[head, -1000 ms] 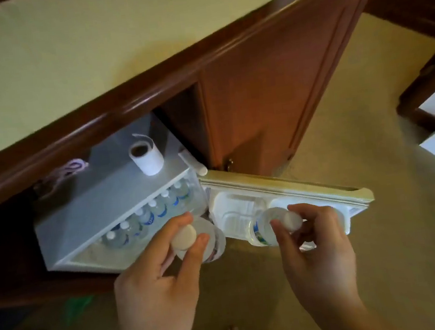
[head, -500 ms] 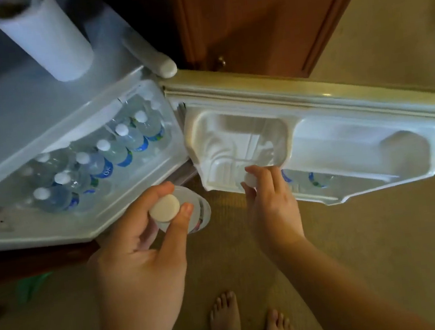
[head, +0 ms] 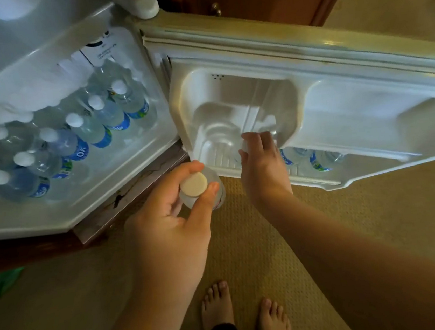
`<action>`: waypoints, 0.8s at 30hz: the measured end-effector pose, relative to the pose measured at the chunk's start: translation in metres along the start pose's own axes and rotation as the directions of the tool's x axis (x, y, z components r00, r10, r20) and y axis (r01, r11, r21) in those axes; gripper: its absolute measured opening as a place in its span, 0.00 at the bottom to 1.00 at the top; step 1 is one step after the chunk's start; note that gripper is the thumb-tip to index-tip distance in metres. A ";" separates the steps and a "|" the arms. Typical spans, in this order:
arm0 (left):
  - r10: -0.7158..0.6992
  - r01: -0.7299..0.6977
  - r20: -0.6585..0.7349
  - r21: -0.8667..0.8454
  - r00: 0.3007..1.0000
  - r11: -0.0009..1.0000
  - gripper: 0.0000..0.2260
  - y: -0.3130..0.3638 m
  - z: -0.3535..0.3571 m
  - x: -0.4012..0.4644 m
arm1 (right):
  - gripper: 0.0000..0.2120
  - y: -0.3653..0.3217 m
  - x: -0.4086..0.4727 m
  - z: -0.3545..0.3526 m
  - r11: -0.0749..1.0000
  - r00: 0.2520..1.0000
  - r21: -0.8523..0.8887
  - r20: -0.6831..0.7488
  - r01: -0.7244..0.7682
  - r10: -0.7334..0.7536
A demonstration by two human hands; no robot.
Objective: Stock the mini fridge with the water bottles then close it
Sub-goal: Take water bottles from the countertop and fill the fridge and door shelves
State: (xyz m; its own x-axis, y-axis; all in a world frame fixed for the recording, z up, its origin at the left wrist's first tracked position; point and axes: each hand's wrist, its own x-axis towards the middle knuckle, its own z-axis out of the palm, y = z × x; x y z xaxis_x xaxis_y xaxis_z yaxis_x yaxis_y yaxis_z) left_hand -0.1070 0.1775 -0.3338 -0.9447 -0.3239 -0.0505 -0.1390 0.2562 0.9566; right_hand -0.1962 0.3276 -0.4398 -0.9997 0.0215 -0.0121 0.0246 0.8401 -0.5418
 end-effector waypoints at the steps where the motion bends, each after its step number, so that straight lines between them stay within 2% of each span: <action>1: -0.002 0.002 0.017 0.008 1.000 1.000 0.13 -0.002 0.002 0.003 | 0.15 -0.001 0.005 -0.001 1.000 1.000 -0.008 0.019 -0.022 0.023; 3: -0.004 0.003 0.047 0.032 0.999 0.999 0.13 -0.006 0.005 0.011 | 0.18 -0.001 0.013 -0.001 0.996 0.995 -0.041 0.054 -0.077 0.079; 7: 0.006 -0.017 0.098 0.106 0.995 0.994 0.14 -0.012 0.012 0.027 | 0.33 0.007 0.011 -0.002 0.985 0.974 -0.087 0.161 -0.148 0.160; 11: 0.037 -0.058 0.113 0.191 0.993 0.980 0.13 -0.013 0.023 0.042 | 0.42 0.015 -0.021 -0.009 0.998 0.982 0.012 0.180 -0.061 0.057; 14: 0.113 -0.146 0.131 0.283 0.985 0.948 0.11 -0.012 0.032 0.053 | 0.40 0.020 -0.047 -0.012 0.996 0.987 0.050 0.146 -0.071 0.063; 18: 0.141 -0.187 0.162 0.316 0.977 0.930 0.10 -0.009 0.047 0.072 | 0.32 0.019 -0.071 -0.016 0.997 0.997 0.062 0.066 -0.055 0.050; 24: 0.166 -0.238 0.208 0.390 0.964 0.890 0.09 -0.023 0.071 0.097 | 0.30 0.011 -0.083 -0.026 0.998 1.000 0.062 -0.002 -0.006 0.006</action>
State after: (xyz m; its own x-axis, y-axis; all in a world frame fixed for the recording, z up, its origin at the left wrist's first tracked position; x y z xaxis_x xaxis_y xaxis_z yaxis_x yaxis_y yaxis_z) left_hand -0.2164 0.2049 -0.3815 -0.9955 -0.0798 0.0506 -0.0147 0.6598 0.7513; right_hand -0.1132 0.3496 -0.4226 -0.9995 0.0280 -0.0137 0.0306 0.8047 -0.5929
